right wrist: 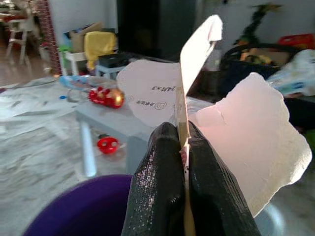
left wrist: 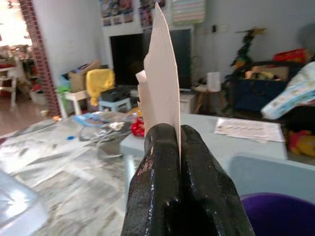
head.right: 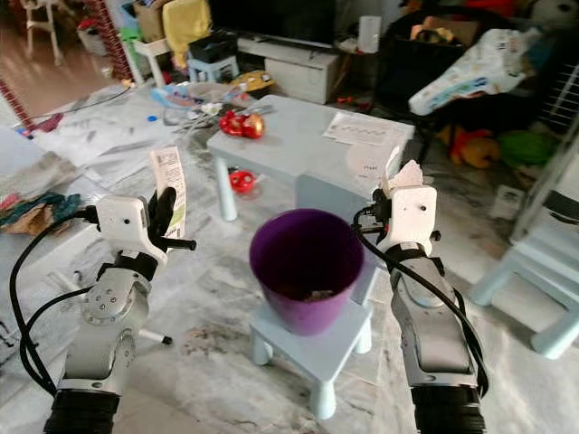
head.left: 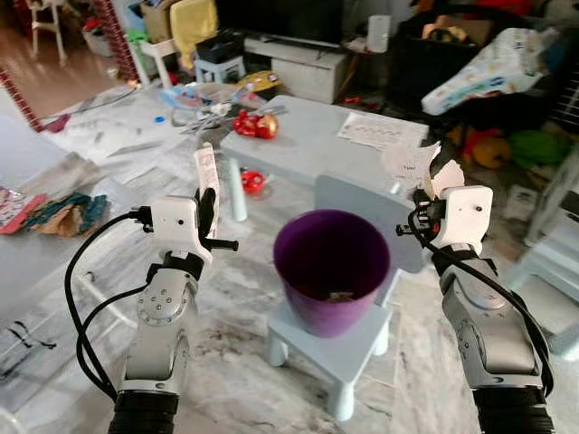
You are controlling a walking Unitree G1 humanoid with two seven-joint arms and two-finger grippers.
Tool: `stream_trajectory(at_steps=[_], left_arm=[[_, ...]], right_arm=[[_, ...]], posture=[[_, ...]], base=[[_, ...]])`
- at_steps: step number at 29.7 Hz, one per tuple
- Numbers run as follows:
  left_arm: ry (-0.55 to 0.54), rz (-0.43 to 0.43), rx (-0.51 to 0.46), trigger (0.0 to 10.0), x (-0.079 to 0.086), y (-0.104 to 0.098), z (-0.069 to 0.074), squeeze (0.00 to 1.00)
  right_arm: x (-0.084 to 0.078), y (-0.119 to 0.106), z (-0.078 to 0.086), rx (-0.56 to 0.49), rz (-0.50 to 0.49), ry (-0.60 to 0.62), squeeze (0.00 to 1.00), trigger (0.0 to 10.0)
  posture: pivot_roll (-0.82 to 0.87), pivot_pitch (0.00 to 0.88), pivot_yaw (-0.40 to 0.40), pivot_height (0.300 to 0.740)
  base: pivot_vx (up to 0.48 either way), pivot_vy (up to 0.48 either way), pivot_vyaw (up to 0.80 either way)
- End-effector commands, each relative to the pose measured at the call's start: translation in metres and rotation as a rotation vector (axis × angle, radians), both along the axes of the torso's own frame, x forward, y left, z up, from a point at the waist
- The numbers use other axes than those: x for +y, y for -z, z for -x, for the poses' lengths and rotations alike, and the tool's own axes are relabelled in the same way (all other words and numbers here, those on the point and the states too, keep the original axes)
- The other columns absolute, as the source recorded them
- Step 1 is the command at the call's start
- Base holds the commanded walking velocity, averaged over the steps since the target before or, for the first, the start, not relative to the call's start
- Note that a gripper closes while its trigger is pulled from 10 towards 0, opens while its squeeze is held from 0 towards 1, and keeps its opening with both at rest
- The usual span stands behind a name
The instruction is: Picking trash to rubbish bin
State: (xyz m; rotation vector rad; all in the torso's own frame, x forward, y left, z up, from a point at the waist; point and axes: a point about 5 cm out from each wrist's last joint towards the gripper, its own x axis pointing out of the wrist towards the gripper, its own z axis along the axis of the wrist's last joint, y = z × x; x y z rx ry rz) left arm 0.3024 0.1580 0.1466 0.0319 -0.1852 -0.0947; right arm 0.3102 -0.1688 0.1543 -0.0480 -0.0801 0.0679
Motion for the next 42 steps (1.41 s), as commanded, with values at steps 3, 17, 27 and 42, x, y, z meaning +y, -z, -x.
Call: stream_trajectory(at_steps=[3,17,27,42], left_arm=[[0.006,0.003,0.014,10.0,-0.001,0.002,-0.002,0.00],[0.046,0.027,0.086,10.0,-0.011,0.019,0.005,0.00],[0.191,-0.021,0.219,10.0,-0.028,0.043,0.009,0.00],[0.260,-0.136,0.269,10.0,-0.016,0.061,0.038,0.00]], right_arm=[[-0.002,-0.002,0.000,-0.007,0.006,0.012,0.00,10.0],[-0.001,0.001,0.000,0.006,0.012,0.011,0.00,10.0],[0.005,0.016,-0.003,0.099,-0.018,-0.030,0.00,10.0],[0.058,0.091,-0.010,0.402,-0.039,-0.250,0.00,10.0]], posture=[[-0.06,0.029,0.045,0.740],[-0.06,0.036,0.040,0.740],[-0.06,0.036,0.050,0.740],[0.01,0.029,0.124,0.740]], base=[[0.454,0.000,0.00],[0.080,0.000,0.00],[0.000,0.000,0.00],[0.000,0.000,0.00]])
